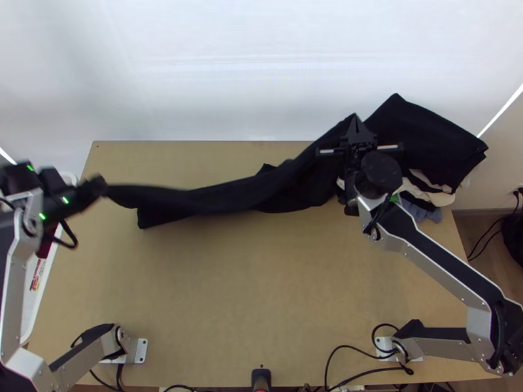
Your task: Fold the t-shirt
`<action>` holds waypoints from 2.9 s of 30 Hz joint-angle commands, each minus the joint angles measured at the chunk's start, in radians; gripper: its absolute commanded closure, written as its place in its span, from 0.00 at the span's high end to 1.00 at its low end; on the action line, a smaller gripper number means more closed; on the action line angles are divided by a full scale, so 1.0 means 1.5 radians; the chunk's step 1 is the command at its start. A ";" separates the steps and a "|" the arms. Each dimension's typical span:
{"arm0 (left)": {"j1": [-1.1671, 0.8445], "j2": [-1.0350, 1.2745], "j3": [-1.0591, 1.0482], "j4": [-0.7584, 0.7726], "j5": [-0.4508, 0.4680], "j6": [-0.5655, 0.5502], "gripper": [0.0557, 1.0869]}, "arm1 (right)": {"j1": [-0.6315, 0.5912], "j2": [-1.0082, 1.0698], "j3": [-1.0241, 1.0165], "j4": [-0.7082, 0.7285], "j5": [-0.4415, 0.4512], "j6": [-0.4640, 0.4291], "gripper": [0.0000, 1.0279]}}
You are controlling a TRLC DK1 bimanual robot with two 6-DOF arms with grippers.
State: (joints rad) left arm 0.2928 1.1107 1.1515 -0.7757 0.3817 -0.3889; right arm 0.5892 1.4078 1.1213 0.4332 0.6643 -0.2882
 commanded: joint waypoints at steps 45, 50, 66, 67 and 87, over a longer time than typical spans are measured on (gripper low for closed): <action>0.064 0.256 0.690 0.090 -0.211 0.038 0.04 | -0.372 0.200 0.823 -0.627 -0.521 0.348 0.03; 0.063 0.229 0.707 0.121 -0.224 0.023 0.04 | -0.371 0.158 0.820 -0.563 -0.511 0.332 0.03; 0.090 0.048 0.701 0.171 -0.233 -0.045 0.04 | -0.417 -0.086 0.750 -0.517 -0.466 0.303 0.03; 0.090 0.035 0.700 0.163 -0.232 -0.050 0.04 | -0.417 -0.106 0.739 -0.525 -0.475 0.302 0.03; 0.056 -0.116 0.609 -0.001 -0.226 -0.116 0.04 | -0.365 -0.250 0.687 -0.758 -0.500 0.298 0.03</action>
State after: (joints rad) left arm 0.3847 0.9722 2.1479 -0.7689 0.0574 -0.5331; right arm 0.0200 1.0500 2.1994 -0.6552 -0.0902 0.1242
